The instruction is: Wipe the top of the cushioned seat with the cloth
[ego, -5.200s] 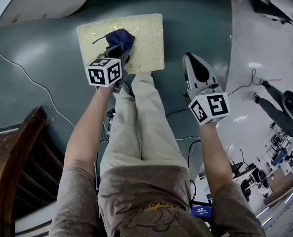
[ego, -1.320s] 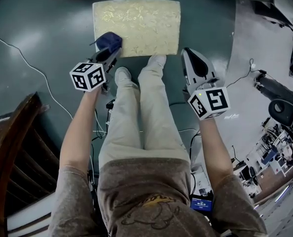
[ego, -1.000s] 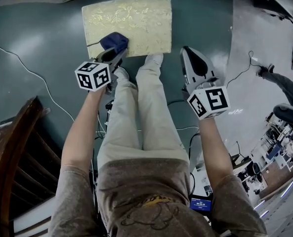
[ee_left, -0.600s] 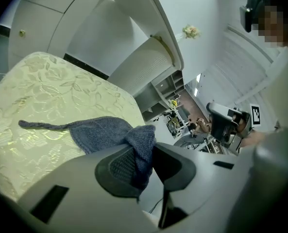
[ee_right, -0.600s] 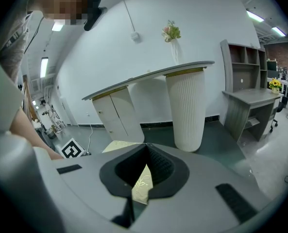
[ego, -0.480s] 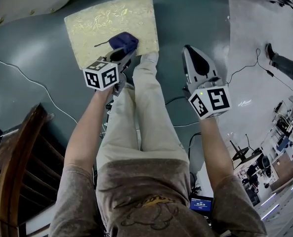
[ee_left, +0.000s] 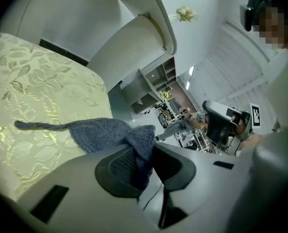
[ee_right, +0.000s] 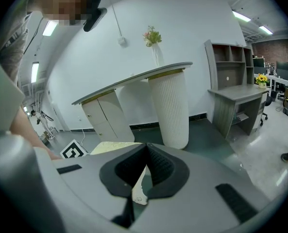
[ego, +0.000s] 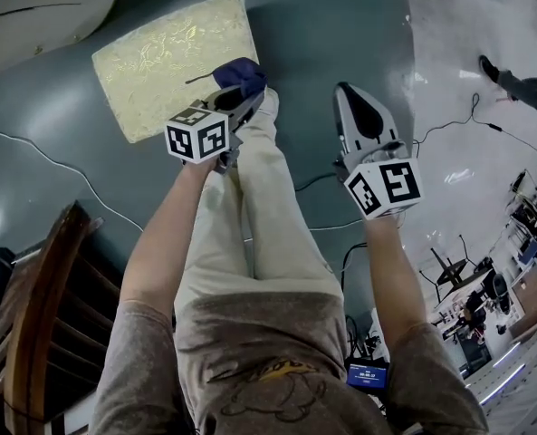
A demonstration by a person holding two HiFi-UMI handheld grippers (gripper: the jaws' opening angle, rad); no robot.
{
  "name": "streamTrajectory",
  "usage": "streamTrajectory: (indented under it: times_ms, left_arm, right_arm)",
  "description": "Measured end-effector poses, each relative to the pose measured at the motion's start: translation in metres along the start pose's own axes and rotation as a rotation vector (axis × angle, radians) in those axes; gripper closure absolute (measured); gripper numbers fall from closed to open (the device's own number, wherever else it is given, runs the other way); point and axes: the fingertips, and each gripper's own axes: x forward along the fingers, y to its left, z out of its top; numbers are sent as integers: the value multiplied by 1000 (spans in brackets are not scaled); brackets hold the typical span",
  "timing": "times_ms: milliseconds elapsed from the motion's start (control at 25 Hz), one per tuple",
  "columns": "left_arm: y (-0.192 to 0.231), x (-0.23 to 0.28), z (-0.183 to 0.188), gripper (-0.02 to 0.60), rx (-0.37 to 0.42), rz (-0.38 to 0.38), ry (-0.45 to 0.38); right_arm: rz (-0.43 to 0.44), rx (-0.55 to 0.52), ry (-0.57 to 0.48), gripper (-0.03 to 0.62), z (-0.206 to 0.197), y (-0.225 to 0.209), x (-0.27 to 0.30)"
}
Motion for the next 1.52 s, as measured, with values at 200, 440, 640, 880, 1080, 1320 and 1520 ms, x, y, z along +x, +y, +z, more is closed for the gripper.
streamTrajectory:
  times_ms: [200, 440, 640, 880, 1080, 1320, 1520]
  left_arm:
    - [-12, 33, 0, 488, 9, -26, 24]
    - [-42, 59, 14, 488, 9, -73, 8]
    - [-57, 52, 51, 488, 44, -79, -18]
    - [-99, -2, 125, 488, 220, -40, -81]
    - [-149, -76, 199, 488, 368, 39, -193]
    - [-228, -180, 270, 488, 503, 84, -351]
    - [-295, -265, 307, 488, 558, 92, -470]
  right_arm:
    - [-34, 30, -18, 597, -1, -25, -8]
    - [-63, 45, -47, 597, 5, -43, -24]
    - [-79, 47, -82, 597, 20, -43, -26]
    - [-81, 42, -138, 597, 68, -26, -39]
    - [-47, 0, -204, 597, 136, 7, -54]
    - [9, -61, -302, 597, 222, 64, -76]
    - [71, -97, -375, 597, 283, 117, -107]
